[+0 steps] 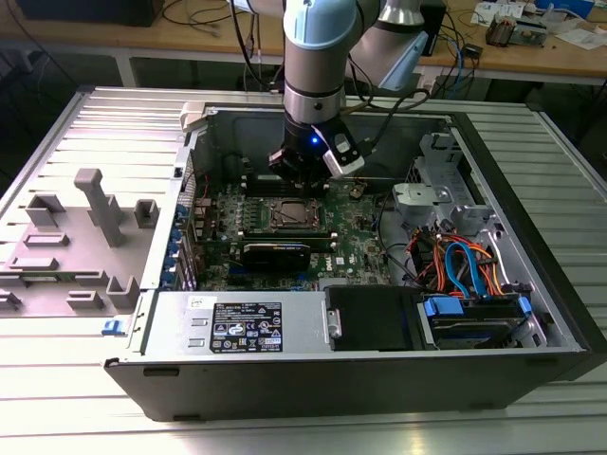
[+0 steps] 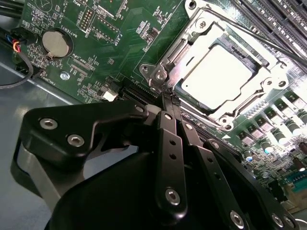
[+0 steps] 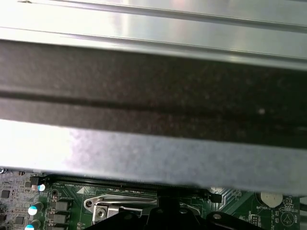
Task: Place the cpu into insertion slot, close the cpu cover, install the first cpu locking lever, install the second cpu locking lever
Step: 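Install the first cpu locking lever, then install the second cpu locking lever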
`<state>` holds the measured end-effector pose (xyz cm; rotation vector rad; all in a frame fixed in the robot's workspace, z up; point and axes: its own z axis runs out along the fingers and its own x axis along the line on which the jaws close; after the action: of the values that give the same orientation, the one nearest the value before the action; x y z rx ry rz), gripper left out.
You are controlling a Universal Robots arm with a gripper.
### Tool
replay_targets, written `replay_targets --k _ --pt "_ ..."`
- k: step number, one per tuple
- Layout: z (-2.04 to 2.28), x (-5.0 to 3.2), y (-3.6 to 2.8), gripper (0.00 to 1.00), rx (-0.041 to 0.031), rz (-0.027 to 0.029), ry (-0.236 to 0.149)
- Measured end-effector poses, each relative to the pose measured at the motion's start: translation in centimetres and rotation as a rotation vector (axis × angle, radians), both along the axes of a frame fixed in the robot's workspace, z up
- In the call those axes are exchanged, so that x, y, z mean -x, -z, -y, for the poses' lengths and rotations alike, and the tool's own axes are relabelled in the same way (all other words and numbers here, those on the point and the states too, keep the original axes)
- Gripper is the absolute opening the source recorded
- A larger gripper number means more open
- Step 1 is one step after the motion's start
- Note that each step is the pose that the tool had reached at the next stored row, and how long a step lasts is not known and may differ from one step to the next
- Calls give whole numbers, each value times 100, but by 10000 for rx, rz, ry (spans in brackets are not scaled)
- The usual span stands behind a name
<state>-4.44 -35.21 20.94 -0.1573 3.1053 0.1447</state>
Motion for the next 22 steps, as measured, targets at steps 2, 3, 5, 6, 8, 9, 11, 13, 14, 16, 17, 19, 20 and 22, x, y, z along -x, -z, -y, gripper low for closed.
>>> replay_targets --k 2,3,5,6,8,9,11,13,14,16,17,19,20,22 --pt "0 0 0 11 4 0 0" --pt "0 0 0 11 5 0 0" --pt "0 0 0 11 9 0 0" --pt "0 0 0 11 11 0 0" --pt "0 0 0 11 13 0 0" --pt "0 0 0 11 14 0 0" --pt "0 0 0 11 38 0 0" --pt "21 0 0 11 38 0 1" --pt "26 0 0 11 38 0 1" --pt "38 0 0 11 38 0 0" --pt "47 0 0 11 38 0 0" --pt "76 0 0 11 38 0 0" --pt "102 0 0 11 37 1 -1" --pt "114 1 -6 11 40 -1 2"
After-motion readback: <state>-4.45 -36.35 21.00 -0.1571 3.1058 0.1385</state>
